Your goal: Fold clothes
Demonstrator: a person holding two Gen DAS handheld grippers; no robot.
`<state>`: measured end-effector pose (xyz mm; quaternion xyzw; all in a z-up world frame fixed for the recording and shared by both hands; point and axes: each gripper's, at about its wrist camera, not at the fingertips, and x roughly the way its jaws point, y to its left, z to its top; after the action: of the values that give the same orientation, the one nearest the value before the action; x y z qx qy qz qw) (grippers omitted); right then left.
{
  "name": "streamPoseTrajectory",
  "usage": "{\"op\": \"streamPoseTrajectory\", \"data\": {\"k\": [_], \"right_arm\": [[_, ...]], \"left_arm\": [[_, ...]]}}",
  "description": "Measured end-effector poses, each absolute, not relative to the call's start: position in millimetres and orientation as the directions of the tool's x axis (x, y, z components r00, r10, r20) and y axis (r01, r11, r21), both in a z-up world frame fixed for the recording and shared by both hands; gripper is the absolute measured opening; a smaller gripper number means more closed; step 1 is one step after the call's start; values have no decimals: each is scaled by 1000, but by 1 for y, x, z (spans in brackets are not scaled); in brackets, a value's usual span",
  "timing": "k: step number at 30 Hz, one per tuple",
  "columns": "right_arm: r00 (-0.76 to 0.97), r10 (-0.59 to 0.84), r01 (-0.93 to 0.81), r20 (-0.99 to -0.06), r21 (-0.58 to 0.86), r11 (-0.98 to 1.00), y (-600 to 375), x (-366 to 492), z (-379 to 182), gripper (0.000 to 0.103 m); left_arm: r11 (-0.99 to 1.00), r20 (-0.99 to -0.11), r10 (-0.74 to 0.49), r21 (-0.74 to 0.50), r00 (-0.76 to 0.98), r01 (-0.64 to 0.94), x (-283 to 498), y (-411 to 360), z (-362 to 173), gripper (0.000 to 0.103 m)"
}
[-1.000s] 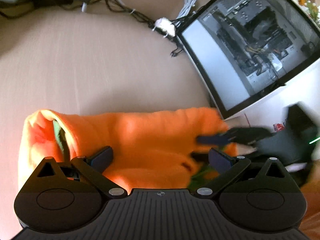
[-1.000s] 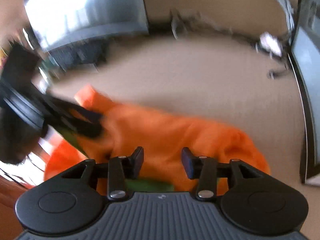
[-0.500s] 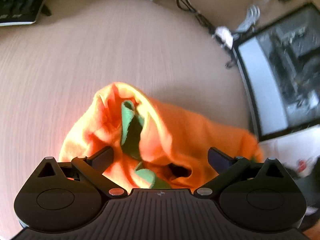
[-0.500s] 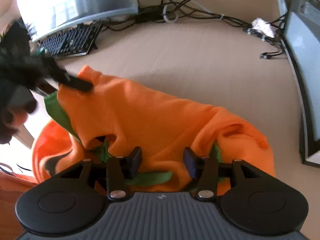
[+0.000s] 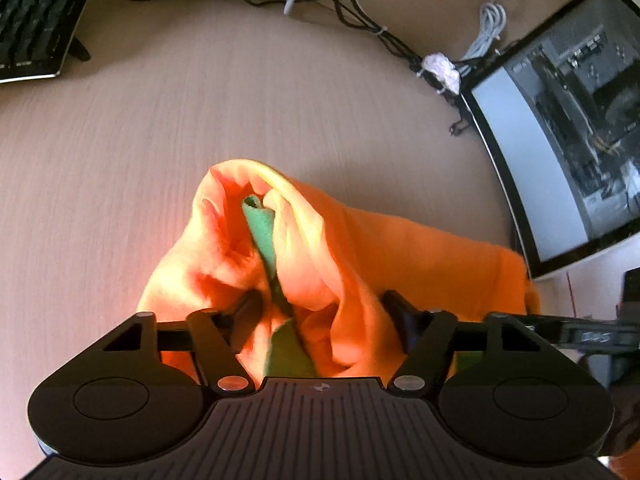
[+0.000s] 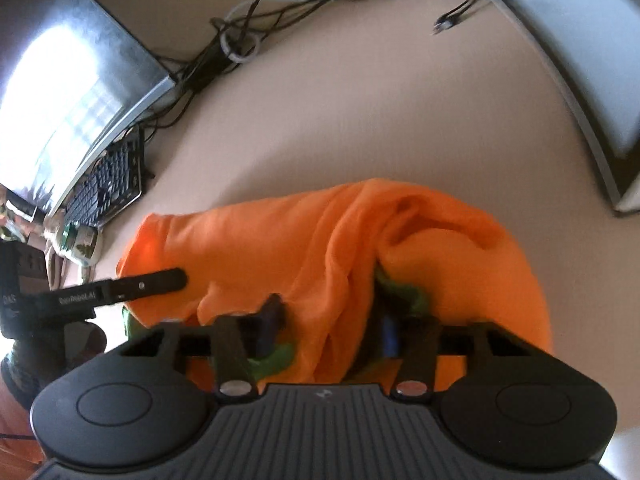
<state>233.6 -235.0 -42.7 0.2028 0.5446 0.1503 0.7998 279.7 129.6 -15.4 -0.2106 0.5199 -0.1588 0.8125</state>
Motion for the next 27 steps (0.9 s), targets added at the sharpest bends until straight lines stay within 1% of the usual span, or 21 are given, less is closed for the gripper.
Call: {"op": "streamPoseTrajectory", "data": {"k": [2,4,5,6,7,8,11,13,15,17,19,21,23,24,25,27], "right_arm": [[372,477,-66,-797,490,869,-226,246,-50,29],[382,476,-107,-792,474,874,-216,265,-53,24],[397,469,-135,-789,455,880,-209,278,-51,20],[415,468,-157,-780,445,881,-204,290,-47,18],[434,468,-179,-770,436,882,-200,303,-42,15],[462,474,-204,-749,430,879,-196,314,-32,13],[552,509,-292,-661,419,860,-193,334,9,11],[582,526,-338,-620,404,850,-193,334,27,11],[603,522,-373,-604,365,853,-193,326,37,11],[604,519,-381,-605,353,855,-195,322,38,11],[599,510,-362,-617,360,860,-198,322,34,11],[580,503,-360,-641,352,864,-195,317,25,11],[560,495,-359,-664,344,868,-193,312,17,11],[550,491,-358,-676,340,870,-192,310,12,11],[540,486,-357,-687,336,871,-191,307,8,11],[518,477,-355,-710,329,875,-189,302,-1,11]], "left_arm": [[860,-771,-478,-509,422,45,288,126,-16,67],[869,-768,-461,-491,446,53,307,121,-13,57],[876,-766,-448,-478,461,56,318,119,-10,53],[883,-761,-433,-466,483,58,329,117,-5,46],[885,-748,-426,-461,509,62,338,117,4,25],[882,-728,-426,-466,538,68,347,117,15,19],[873,-649,-436,-474,623,117,357,119,51,19],[867,-607,-447,-475,656,151,353,123,67,19],[860,-580,-460,-480,673,175,347,127,78,19],[864,-588,-460,-470,665,182,346,126,80,19],[872,-615,-449,-460,648,168,347,122,74,19],[861,-647,-466,-487,603,142,344,123,63,19],[847,-678,-490,-519,547,116,340,125,48,26],[843,-692,-498,-527,523,105,338,126,41,37],[839,-705,-505,-535,498,94,337,126,33,50],[831,-720,-514,-552,466,64,335,129,19,57]]}}
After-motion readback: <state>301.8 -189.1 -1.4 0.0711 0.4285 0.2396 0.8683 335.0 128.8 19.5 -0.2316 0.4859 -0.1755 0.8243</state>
